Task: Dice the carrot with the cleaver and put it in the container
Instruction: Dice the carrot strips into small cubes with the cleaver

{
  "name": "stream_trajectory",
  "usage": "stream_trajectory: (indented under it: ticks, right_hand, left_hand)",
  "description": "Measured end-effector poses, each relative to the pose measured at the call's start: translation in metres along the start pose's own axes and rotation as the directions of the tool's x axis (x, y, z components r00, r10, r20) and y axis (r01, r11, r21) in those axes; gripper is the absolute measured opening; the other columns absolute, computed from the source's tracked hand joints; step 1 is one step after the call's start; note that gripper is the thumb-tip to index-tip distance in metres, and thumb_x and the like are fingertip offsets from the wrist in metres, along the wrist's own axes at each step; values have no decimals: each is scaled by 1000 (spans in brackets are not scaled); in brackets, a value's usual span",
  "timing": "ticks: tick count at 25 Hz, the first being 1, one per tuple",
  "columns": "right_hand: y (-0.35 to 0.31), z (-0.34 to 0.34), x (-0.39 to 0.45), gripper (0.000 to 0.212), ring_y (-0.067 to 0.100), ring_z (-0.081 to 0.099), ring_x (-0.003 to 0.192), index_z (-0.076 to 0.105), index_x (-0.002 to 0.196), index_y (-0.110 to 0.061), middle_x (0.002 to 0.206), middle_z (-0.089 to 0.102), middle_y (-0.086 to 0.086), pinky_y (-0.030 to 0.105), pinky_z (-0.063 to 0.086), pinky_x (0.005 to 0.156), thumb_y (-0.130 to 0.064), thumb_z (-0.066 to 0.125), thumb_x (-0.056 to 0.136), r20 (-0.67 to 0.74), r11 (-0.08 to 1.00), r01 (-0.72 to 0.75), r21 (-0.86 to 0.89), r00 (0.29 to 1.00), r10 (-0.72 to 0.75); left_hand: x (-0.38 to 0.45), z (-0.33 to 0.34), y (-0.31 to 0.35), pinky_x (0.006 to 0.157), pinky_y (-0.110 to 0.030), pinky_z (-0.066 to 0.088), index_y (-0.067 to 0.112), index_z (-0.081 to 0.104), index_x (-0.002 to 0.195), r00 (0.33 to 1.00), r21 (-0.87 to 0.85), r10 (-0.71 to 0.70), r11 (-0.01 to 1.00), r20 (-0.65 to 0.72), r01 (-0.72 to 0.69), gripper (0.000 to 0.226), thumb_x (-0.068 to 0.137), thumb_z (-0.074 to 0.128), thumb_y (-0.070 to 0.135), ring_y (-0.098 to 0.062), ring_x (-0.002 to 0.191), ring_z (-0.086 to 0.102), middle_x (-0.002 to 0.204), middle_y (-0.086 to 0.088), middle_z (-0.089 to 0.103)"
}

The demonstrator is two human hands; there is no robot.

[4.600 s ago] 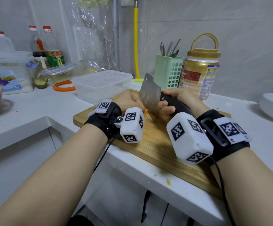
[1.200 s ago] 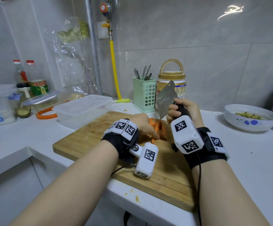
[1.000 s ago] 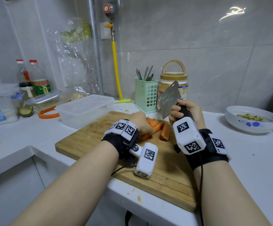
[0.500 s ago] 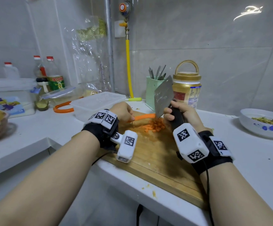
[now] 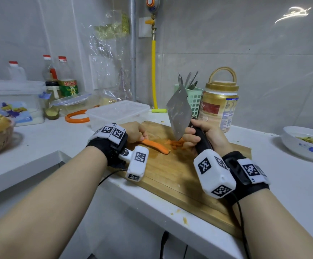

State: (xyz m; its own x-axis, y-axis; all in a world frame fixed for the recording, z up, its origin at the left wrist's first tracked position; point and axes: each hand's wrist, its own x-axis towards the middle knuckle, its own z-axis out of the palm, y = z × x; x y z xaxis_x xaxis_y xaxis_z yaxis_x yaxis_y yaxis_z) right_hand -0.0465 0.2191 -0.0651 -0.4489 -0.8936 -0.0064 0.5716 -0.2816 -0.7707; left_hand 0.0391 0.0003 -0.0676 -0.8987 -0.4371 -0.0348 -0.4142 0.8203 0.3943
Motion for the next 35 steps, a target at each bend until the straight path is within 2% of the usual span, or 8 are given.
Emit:
stream_trajectory:
  ticks: [3, 6, 10, 17, 23, 27, 32, 35]
  right_hand:
    - [-6, -6, -2, 27, 8, 38, 36, 40, 76, -14, 57, 40, -3, 21, 37, 37, -18, 66, 70, 15, 997, 45, 55, 999, -46]
    - [-13, -9, -5, 20, 6, 36, 36, 39, 73, -14, 56, 38, -4, 18, 34, 38, -24, 55, 82, -35, 992, 122, 42, 992, -121]
    - [-18, -10, -8, 21, 6, 36, 36, 37, 73, -15, 56, 38, -5, 18, 34, 38, -26, 51, 85, -61, 985, 164, 46, 985, -161]
    - [-32, -22, -17, 13, 6, 36, 36, 41, 81, -17, 57, 37, -5, 19, 35, 38, -24, 49, 88, -119, 972, 234, -33, 964, -236]
    - [-33, -24, -18, 14, 6, 36, 36, 39, 81, -18, 56, 38, -5, 18, 35, 38, -24, 51, 82, -121, 973, 231, -24, 965, -232]
    - [-28, -12, -15, 17, 6, 37, 36, 37, 78, -18, 56, 39, -5, 19, 35, 38, -24, 51, 84, -86, 979, 198, -42, 976, -201]
    - [-15, 1, -9, 21, 6, 36, 35, 39, 78, -16, 54, 39, -4, 18, 34, 38, -25, 41, 97, -49, 995, 87, -38, 995, -89]
    - [-10, 4, -6, 17, 6, 36, 34, 40, 81, -17, 53, 39, -4, 19, 35, 37, -25, 42, 95, -21, 998, 36, -49, 999, -37]
  left_hand:
    - [3, 8, 1, 85, -23, 36, 21, 70, 96, 999, -67, 12, 998, -32, -14, 13, 93, 62, 11, -11, 95, 53, 94, 6, 61]
    - [4, 9, 5, 85, -21, 37, 18, 71, 100, 996, -107, 52, 992, -77, -60, 16, 85, 73, 12, -10, 99, 54, 97, 3, 62]
    - [0, 9, 11, 61, -9, 39, 16, 71, 94, 982, -112, 176, 977, -65, -182, 15, 80, 78, 12, -1, 71, 50, 83, 6, 59]
    - [-2, 12, 16, 57, -6, 40, 7, 72, 96, 954, -160, 298, 944, 35, -289, 19, 78, 79, 8, 8, 55, 52, 80, 6, 64]
    - [-5, 11, 26, 59, -7, 38, 18, 70, 94, 957, -96, 290, 953, 15, -287, 12, 84, 76, 20, -1, 69, 51, 76, 12, 59]
    - [-5, 8, 26, 70, -18, 40, 19, 70, 83, 976, -23, 218, 976, 3, -218, 9, 87, 71, 27, -8, 80, 56, 81, 10, 66]
    - [-7, 3, 21, 63, -12, 36, 4, 75, 89, 985, -51, 171, 984, 31, -170, 24, 92, 65, 26, 5, 63, 53, 68, 14, 62]
    - [-10, 0, 20, 68, -17, 39, 11, 71, 80, 984, -58, 162, 986, 81, -157, 19, 90, 67, 27, -2, 67, 51, 69, 8, 58]
